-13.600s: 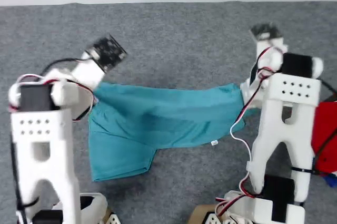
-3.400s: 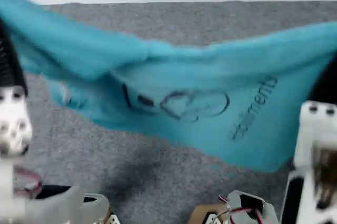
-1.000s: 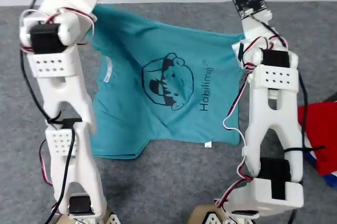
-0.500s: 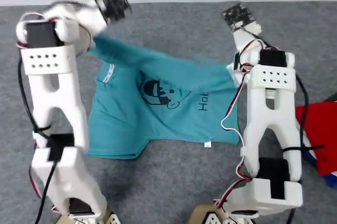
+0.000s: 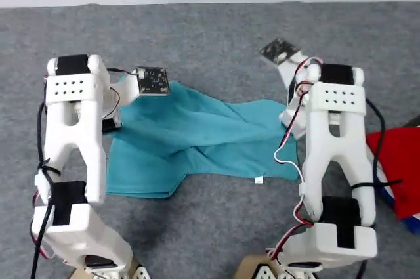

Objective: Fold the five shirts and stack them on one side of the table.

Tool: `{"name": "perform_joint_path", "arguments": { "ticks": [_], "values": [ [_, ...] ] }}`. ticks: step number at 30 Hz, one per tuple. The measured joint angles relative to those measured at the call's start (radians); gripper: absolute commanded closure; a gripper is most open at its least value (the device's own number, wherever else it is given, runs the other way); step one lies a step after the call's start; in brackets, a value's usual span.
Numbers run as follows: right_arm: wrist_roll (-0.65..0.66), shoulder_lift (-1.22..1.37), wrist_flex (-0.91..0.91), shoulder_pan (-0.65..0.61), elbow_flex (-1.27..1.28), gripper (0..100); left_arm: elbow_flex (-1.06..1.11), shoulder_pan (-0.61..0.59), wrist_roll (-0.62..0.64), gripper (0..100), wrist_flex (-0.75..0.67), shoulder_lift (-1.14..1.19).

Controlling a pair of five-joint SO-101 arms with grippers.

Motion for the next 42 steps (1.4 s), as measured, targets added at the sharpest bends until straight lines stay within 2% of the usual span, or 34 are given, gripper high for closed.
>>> {"name": "perform_joint_path", "arguments": {
  "ticks": [5,13,22,26,29,32,35,42],
  "values": [
    [0.048,0.002,0.005,0.0,0.103,98.8,0.054,-0.014,-0.041,100,-0.002,-0.002],
    [0.092,0.002,0.055,0.0,0.11,98.8,0.086,-0.058,-0.098,100,-0.002,-0.018],
    [0.124,0.002,0.112,0.0,0.11,98.8,0.272,-0.026,-0.149,100,-0.002,-0.292],
    [0.124,0.002,0.112,0.0,0.11,98.6,0.362,-0.018,-0.15,100,0.0,-0.319],
    [0.124,0.002,0.112,0.0,0.11,93.5,0.368,-0.018,-0.15,98,0.0,-0.316],
    [0.124,0.002,0.112,0.0,0.11,83.0,0.368,-0.018,-0.146,91,0.0,-0.284],
    [0.101,0.002,0.112,0.006,0.11,74.9,0.347,-0.018,-0.068,87,0.0,-0.259],
    [0.057,0.002,0.112,0.014,0.11,74.2,0.206,-0.037,0.026,86,0.0,-0.25]
  ]
}}
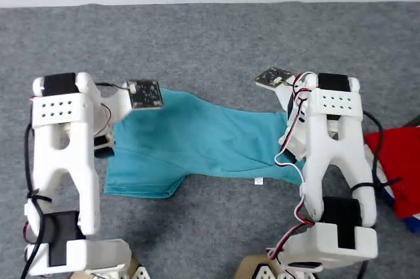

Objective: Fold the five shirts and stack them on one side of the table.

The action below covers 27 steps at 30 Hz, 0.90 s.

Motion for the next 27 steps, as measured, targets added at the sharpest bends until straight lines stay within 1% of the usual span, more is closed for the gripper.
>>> {"name": "perform_joint_path", "arguments": {
  "ticks": [2,4,5,7,10,13,15,16,20,23,27],
  "values": [
    [-0.002,0.0,0.0,0.0,0.0,74.2,-0.029,-0.002,0.006,86,0.0,0.0],
    [-0.003,0.0,0.0,0.0,-0.002,74.2,-0.046,-0.002,0.038,86,-0.009,0.0],
    [-0.003,0.0,0.0,0.0,-0.002,74.3,-0.048,-0.002,0.066,86,-0.035,0.0],
    [-0.009,0.0,0.0,0.0,-0.002,75.9,-0.048,-0.002,0.14,90,-0.114,0.0],
    [-0.077,0.002,-0.002,-0.002,-0.069,86.1,-0.048,0.012,0.298,100,-0.259,0.0],
    [-0.187,0.002,-0.06,-0.031,-0.103,99.8,-0.009,0.063,0.483,100,-0.402,0.0],
    [-0.253,0.002,-0.117,-0.058,-0.104,97.3,0.048,0.098,0.598,100,-0.494,0.0],
    [-0.281,0.002,-0.147,-0.069,-0.104,98.5,0.077,0.115,0.644,100,-0.545,0.0],
    [-0.364,0.008,-0.272,-0.077,-0.104,98.8,0.193,0.144,0.792,100,-0.758,0.0],
    [-0.376,0.068,-0.35,-0.089,-0.104,98.8,0.265,0.16,0.844,100,-0.879,0.006],
    [-0.381,0.199,-0.42,-0.084,-0.104,98.8,0.292,0.172,0.855,100,-0.95,0.083]
  ]
}}
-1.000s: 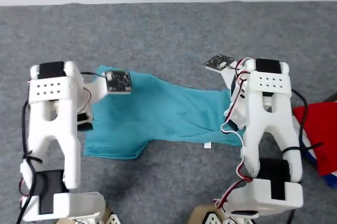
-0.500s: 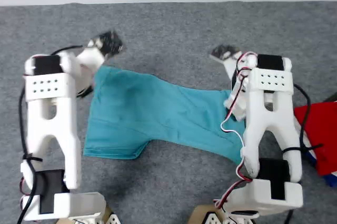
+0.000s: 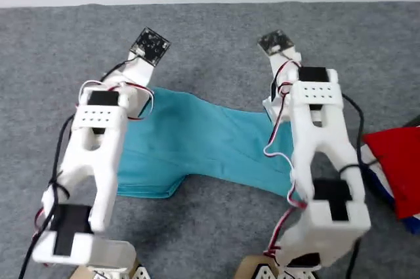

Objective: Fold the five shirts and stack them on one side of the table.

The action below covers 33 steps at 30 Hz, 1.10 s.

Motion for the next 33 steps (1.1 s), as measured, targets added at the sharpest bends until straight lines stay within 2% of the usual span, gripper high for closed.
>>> {"name": "perform_joint_path", "arguments": {
  "ticks": [3,6,13,20,29,33],
  "values": [
    [0.0,0.11,-0.017,-0.002,-0.052,98.8,-0.029,-0.009,0.003,100,-0.002,0.104],
    [0.0,0.224,-0.023,-0.006,-0.141,98.8,-0.14,-0.035,0.003,100,0.057,0.226],
    [0.0,0.479,-0.021,0.009,-0.417,98.9,-0.555,-0.106,0.005,100,0.327,0.537],
    [0.0,0.62,0.061,0.043,-0.677,98.9,-0.987,-0.143,0.005,100,0.611,0.783],
    [0.0,0.644,0.16,0.06,-0.845,98.9,-1.355,-0.141,0.005,100,0.779,0.888],
    [0.0,0.644,0.275,0.063,-0.974,98.9,-1.465,-0.141,0.005,100,0.856,0.888]
  ]
}}
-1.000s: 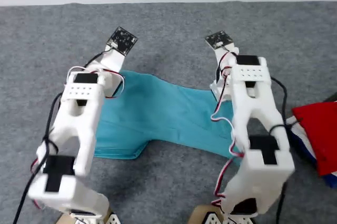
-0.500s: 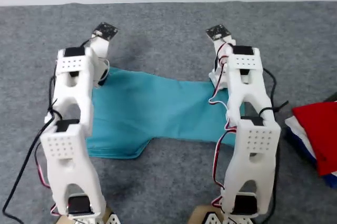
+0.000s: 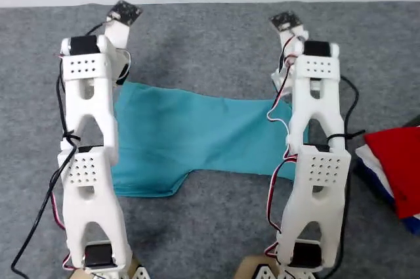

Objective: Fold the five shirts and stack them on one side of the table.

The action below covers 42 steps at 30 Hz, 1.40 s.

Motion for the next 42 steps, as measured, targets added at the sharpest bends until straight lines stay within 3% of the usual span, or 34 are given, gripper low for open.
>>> {"name": "perform_joint_path", "arguments": {
  "ticks": [8,12,17,25,31,42],
  "values": [
    [0.0,0.0,0.261,-0.043,-0.29,98.9,-0.152,0.0,0.0,100,0.091,0.003],
    [0.0,-0.002,0.269,-0.064,-0.321,98.9,-0.144,0.0,0.0,100,0.092,-0.005],
    [-0.003,-0.041,0.27,-0.075,-0.275,98.9,0.034,0.0,0.0,100,0.094,-0.155],
    [-0.003,-0.382,0.27,-0.14,0.149,98.9,0.505,-0.032,-0.06,100,0.095,-0.569],
    [-0.003,-0.56,0.27,-0.284,0.411,98.9,0.7,-0.216,-0.06,100,0.095,-0.824],
    [-0.003,-0.454,0.241,-0.686,0.436,98.6,0.964,-0.669,-0.06,100,0.0,-0.898]
  ]
}}
